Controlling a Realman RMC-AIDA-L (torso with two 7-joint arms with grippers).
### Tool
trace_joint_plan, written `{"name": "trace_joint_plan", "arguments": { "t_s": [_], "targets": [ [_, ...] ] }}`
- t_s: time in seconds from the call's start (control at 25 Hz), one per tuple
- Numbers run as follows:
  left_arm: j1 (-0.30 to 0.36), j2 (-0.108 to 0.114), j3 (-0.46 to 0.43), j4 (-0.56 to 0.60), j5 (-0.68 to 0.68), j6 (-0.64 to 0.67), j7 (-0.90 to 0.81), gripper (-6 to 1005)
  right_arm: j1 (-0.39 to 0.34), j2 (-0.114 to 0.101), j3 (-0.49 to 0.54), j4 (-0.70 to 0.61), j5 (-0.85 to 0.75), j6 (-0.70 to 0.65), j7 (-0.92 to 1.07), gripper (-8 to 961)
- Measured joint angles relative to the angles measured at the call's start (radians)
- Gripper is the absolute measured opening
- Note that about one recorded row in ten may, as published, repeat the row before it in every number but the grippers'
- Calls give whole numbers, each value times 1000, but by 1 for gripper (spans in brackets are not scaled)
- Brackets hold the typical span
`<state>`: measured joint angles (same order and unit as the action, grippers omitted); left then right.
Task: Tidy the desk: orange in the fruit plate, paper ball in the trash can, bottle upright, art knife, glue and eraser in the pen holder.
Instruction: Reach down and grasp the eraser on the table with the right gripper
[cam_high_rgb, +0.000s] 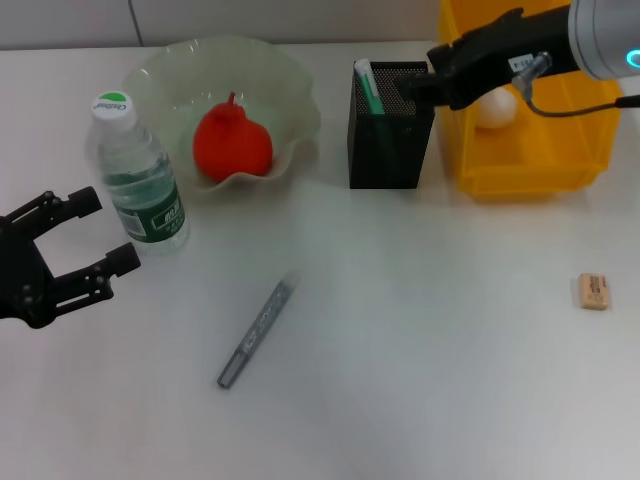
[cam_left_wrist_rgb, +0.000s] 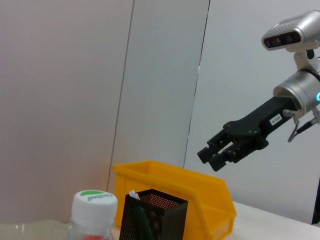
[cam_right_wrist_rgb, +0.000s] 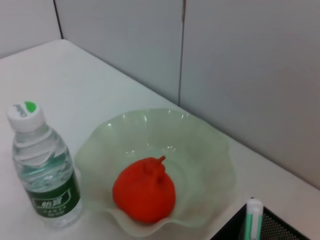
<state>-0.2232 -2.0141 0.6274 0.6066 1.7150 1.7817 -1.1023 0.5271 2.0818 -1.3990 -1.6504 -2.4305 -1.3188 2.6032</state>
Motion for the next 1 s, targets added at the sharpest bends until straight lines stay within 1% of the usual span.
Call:
{"name": "trace_joint_plan", "arguments": {
  "t_s": [0.2,0.32,0.36,0.4,0.52,0.56,0.6,0.72,0.76,0.8,0.92,0.96,1.0],
  "targets": [
    [-10,0,0,-16,0,-16,15,860,8,1,-12,5,0,-49,20,470],
    [-14,4,0,-22,0,-18,16,860,15,1,-12,-5,0,-102,31,469],
    [-15,5,-1,-24,0,-18,16,860,17,1,-12,-23,-4,-154,38,469],
    [-15,5,-1,-24,0,-18,16,860,17,1,-12,-23,-4,-154,38,469],
    [-14,4,-1,-24,0,-17,19,860,46,0,-13,-62,-61,-293,86,468],
    [-13,3,0,-24,0,-16,24,860,79,0,-16,-77,-133,-407,138,468],
    [-13,2,0,-24,0,-15,24,860,79,0,-16,-77,-133,-407,138,467],
    [-15,-1,0,-24,0,-14,26,860,114,1,-35,-72,-217,-515,192,467],
    [-15,-2,0,-24,0,-14,28,860,122,1,-66,-58,-261,-552,215,466],
    [-15,-2,0,-24,0,-14,28,860,122,1,-66,-58,-261,-552,215,466],
    [-17,-6,1,-24,0,-15,38,860,123,3,-119,-29,-339,-568,245,465],
    [-18,-7,2,-24,0,-16,40,860,118,5,-144,2,-369,-561,254,465],
    [-19,-8,2,-24,0,-17,41,860,118,5,-144,2,-369,-561,254,465]
  ]
}}
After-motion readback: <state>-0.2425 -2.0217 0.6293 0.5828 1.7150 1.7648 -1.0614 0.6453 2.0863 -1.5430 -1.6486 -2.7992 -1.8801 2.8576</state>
